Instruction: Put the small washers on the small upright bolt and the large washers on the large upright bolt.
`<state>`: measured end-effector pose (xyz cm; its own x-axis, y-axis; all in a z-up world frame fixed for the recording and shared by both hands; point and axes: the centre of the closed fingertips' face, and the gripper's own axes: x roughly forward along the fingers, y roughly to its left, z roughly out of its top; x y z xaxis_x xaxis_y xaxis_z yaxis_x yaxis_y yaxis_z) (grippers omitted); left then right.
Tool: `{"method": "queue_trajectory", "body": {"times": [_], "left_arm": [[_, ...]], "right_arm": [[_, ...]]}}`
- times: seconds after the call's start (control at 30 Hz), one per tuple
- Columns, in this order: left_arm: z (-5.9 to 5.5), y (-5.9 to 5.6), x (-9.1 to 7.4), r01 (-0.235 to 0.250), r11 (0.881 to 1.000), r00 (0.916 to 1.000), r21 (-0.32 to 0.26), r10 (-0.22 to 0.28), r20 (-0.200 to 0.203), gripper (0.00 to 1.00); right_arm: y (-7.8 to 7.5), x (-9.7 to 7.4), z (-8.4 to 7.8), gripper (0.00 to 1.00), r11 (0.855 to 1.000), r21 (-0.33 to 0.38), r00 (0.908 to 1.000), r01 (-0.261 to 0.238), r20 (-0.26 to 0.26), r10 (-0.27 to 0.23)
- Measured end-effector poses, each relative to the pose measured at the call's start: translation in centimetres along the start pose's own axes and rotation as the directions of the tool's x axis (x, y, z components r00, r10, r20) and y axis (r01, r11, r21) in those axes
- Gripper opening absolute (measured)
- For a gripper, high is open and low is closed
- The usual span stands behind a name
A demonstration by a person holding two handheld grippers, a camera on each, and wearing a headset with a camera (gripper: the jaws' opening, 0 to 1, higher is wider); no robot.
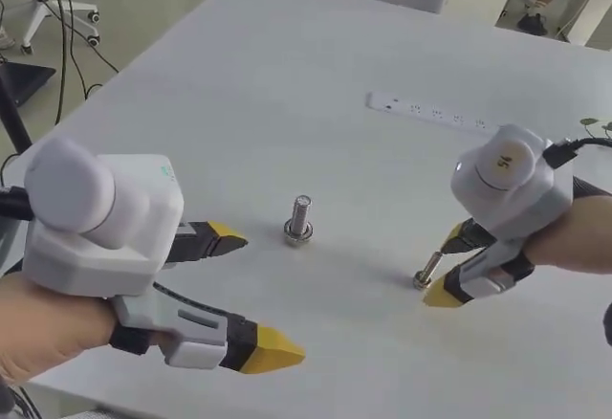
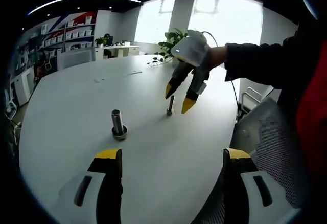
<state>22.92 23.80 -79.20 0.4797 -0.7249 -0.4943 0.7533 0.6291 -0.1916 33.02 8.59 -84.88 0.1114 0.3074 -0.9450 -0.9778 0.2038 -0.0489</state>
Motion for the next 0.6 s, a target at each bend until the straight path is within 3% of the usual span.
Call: {"method": "queue_trajectory", "body": {"times": [0.33,0.43,0.6], "left_arm": [[0.11,-0.06,0.09,0.005,1.000,1.0000,0.005,-0.005,0.001,0.81],[0.16,-0.02,0.06,0.004,1.000,1.0000,0.005,-0.004,0.002,0.81],[0.12,-0.03,0.10,0.004,1.000,1.0000,0.007,-0.004,0.000,0.81]], "right_arm": [[0.31,-0.40,-0.05,0.65,0.999,0.031,0.9984,0.023,0.050,-0.025],[0.27,-0.56,0.26,0.73,0.998,0.047,0.9954,0.037,0.087,-0.041],[0.38,-0.84,0.36,0.78,0.997,0.061,0.9916,0.049,0.117,-0.056]]}}
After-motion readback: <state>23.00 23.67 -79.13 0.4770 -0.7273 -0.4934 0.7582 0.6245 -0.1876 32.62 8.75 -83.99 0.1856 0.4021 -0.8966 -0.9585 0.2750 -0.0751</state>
